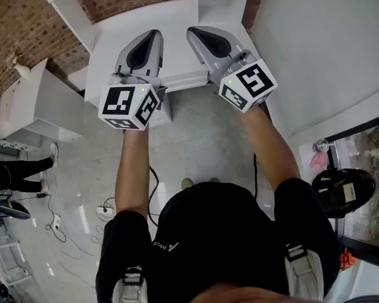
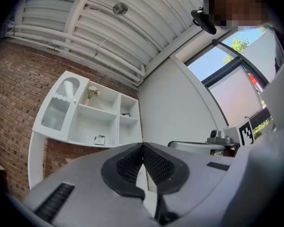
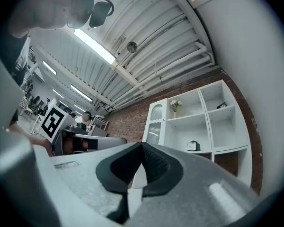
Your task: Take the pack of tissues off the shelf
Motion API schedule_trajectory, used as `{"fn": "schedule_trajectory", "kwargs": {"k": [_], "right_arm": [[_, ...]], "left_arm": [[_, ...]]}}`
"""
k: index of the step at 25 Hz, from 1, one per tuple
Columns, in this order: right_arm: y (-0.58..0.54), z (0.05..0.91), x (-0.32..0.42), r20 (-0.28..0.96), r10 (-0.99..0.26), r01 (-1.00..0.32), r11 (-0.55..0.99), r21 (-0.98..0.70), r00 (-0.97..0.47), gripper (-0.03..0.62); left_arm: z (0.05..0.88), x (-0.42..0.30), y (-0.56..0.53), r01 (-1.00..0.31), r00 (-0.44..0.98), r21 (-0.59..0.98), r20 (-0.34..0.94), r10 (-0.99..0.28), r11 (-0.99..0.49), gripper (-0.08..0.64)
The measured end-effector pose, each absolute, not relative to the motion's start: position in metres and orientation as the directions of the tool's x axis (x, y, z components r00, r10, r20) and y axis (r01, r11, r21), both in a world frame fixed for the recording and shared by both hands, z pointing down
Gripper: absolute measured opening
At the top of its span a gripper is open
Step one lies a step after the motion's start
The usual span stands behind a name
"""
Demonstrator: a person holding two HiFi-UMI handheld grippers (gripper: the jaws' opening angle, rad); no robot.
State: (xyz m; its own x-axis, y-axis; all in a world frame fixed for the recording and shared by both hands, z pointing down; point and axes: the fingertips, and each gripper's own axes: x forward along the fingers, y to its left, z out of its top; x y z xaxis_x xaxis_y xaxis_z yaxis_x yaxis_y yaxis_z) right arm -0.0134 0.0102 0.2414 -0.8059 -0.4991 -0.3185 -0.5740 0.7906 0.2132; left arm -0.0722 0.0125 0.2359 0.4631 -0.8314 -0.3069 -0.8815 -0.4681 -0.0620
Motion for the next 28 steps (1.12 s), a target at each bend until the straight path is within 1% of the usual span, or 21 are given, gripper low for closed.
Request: {"fn": "schedule_trajectory", "kwargs": {"k": [10, 21, 23, 26, 28], "right_arm": [[0.017, 0.242, -0.019, -0.32, -0.504, -0.577, 0.792, 0.201, -0.803, 0.002], [0.01, 0.244, -0.062, -0.302, -0.526, -0.595, 0.773, 0.219, -0.795, 0.002], [0.01, 0.243, -0.071, -0.301, -0.532, -0.601, 0.766, 0.228, -0.792, 0.002], [0.01, 0.243, -0.08, -0.302, -0.538, -0.609, 0.756, 0.241, -0.787, 0.002], [0.008, 0.244, -0.084, -0.299, -0.541, -0.611, 0.751, 0.249, -0.786, 0.002]], "left_arm": [[0.24, -0.085, 0.019, -0.884, 0.46, -0.061, -0.3, -0.836, -0.464, -0.002], [0.23, -0.14, 0.008, -0.9, 0.417, -0.024, -0.334, -0.845, -0.435, 0.0], [0.225, -0.152, 0.005, -0.905, 0.406, -0.019, -0.343, -0.847, -0.426, 0.008], [0.219, -0.163, -0.001, -0.907, 0.399, -0.017, -0.349, -0.848, -0.42, 0.06], [0.217, -0.166, -0.007, -0.906, 0.404, -0.021, -0.349, -0.846, -0.424, 0.08]]}}
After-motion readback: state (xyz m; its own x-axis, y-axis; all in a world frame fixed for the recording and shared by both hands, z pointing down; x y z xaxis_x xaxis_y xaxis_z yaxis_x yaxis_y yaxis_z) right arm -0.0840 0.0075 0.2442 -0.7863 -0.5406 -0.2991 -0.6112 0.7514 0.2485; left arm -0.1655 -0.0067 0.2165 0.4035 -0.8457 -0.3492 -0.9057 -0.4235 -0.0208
